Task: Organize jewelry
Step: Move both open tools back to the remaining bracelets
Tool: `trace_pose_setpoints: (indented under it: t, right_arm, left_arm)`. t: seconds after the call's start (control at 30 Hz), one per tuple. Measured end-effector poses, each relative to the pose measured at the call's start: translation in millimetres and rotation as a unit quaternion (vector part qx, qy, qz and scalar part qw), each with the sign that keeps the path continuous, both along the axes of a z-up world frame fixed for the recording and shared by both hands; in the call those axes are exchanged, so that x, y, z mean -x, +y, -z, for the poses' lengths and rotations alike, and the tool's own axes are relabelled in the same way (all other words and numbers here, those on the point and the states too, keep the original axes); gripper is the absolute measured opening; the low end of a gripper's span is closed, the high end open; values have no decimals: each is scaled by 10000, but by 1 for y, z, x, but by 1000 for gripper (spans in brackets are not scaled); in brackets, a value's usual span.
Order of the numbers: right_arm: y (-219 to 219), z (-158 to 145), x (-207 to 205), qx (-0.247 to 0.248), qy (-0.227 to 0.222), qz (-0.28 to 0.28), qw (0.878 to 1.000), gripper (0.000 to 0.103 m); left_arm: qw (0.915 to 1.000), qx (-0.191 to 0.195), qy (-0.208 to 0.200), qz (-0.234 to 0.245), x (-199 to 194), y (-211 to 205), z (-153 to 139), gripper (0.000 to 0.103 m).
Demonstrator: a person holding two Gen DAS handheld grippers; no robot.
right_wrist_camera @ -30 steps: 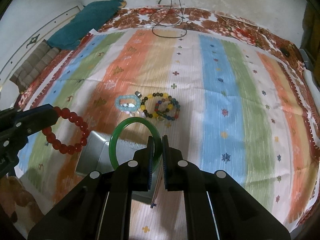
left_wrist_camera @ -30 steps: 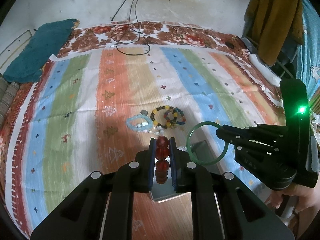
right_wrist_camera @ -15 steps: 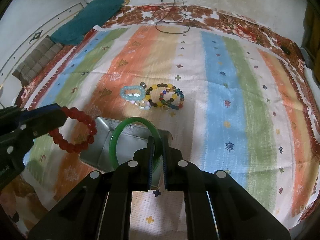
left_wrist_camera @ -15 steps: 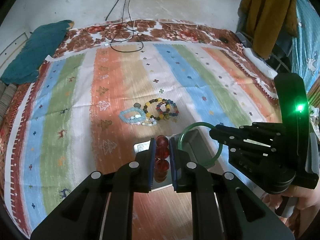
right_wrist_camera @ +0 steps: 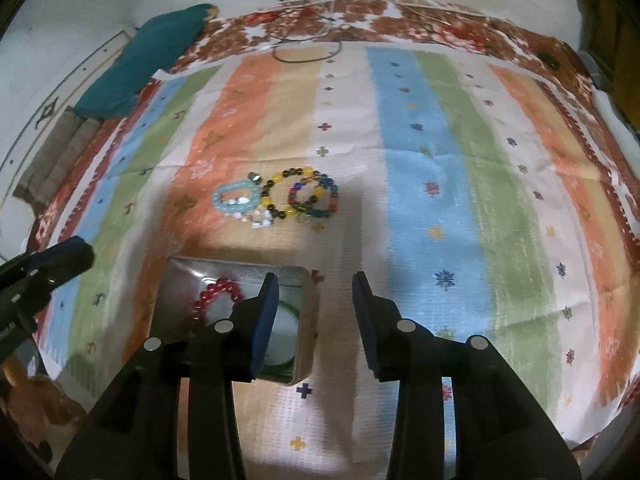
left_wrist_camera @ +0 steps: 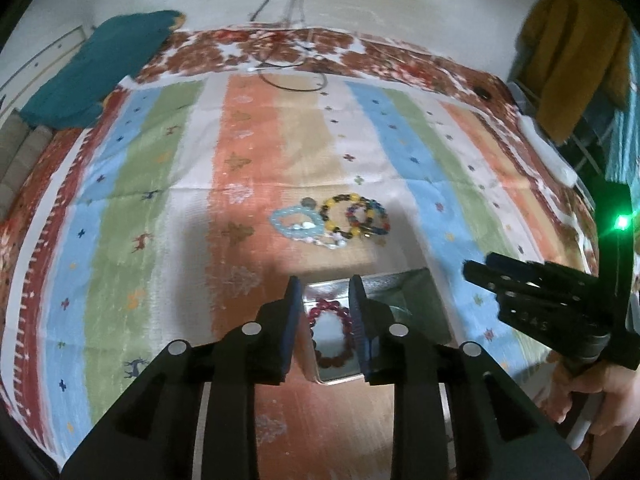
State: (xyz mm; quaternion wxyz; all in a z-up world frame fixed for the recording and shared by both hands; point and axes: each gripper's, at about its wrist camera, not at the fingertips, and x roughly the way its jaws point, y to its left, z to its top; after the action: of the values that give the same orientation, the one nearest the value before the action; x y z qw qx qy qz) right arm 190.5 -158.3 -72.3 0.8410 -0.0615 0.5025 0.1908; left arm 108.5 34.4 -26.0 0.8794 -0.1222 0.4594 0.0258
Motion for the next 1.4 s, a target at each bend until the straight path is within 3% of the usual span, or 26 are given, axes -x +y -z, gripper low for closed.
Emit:
trace_pose_setpoints:
  t: [0.3, 0.67, 1.4]
  right_arm:
    - [2, 5, -11, 77, 64, 86, 9999, 48]
    - [13, 12, -31, 360, 50, 56, 9993, 60]
    - [39, 37, -77, 653, 186, -149, 9976, 61]
  left_arm:
    - [9995, -64, 166, -264, -13, 14, 9, 50]
    - [9981, -248, 402, -400, -39, 23, 24, 65]
    - [9936, -682, 842, -320, -91, 33, 51, 66]
